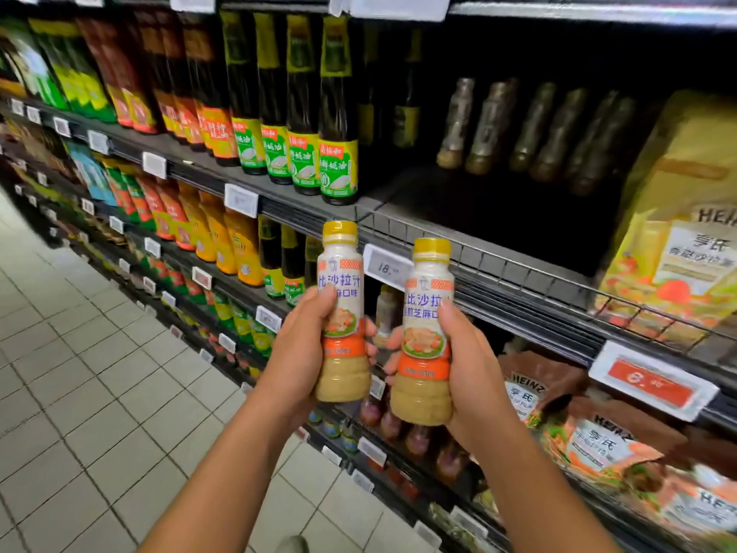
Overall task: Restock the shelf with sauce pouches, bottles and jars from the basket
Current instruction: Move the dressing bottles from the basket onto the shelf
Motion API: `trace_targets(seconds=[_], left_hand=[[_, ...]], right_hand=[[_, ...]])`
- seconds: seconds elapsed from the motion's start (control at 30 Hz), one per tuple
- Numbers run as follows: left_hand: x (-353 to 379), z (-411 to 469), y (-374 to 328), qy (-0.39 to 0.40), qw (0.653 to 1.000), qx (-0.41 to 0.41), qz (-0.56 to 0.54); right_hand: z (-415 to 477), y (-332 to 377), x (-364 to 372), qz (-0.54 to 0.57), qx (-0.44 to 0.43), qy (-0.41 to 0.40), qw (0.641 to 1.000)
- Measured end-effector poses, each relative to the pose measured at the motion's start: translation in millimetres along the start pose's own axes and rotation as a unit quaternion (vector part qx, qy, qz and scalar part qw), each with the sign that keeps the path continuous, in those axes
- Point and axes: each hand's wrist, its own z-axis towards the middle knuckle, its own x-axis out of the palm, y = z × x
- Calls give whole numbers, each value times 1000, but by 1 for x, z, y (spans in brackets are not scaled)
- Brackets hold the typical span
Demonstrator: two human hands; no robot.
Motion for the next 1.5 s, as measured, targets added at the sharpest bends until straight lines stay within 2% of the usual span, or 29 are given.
trace_targets(seconds=[0.13,0.37,0.53,0.6,0.8,0.97,1.07,1.23,1.5], left_hand=[[4,42,-13,64,997,-24,-29],[25,117,-52,196,976,-92,-24],[35,159,-73,243,969,-31,29],[38,172,-78,265,963,-4,46],[50,197,-98,335,937,6,97],[62,224,-113,339,922,81,169],[67,239,-112,343,914,114,184],[61,257,-102,368,889,136,235],[58,269,-85,377,875,138,273]], right_hand=[[26,10,7,33,-12,-15,999],[68,42,24,55,-66,-88,992],[93,61,32,-8,-146,-155,977],[100,69,35,-47,-161,-174,970],[120,95,39,-85,-176,-244,950],[135,114,35,-141,-176,-263,938],[145,117,29,-159,-205,-268,928],[159,110,16,-205,-212,-250,922],[164,97,0,-266,-176,-244,916]])
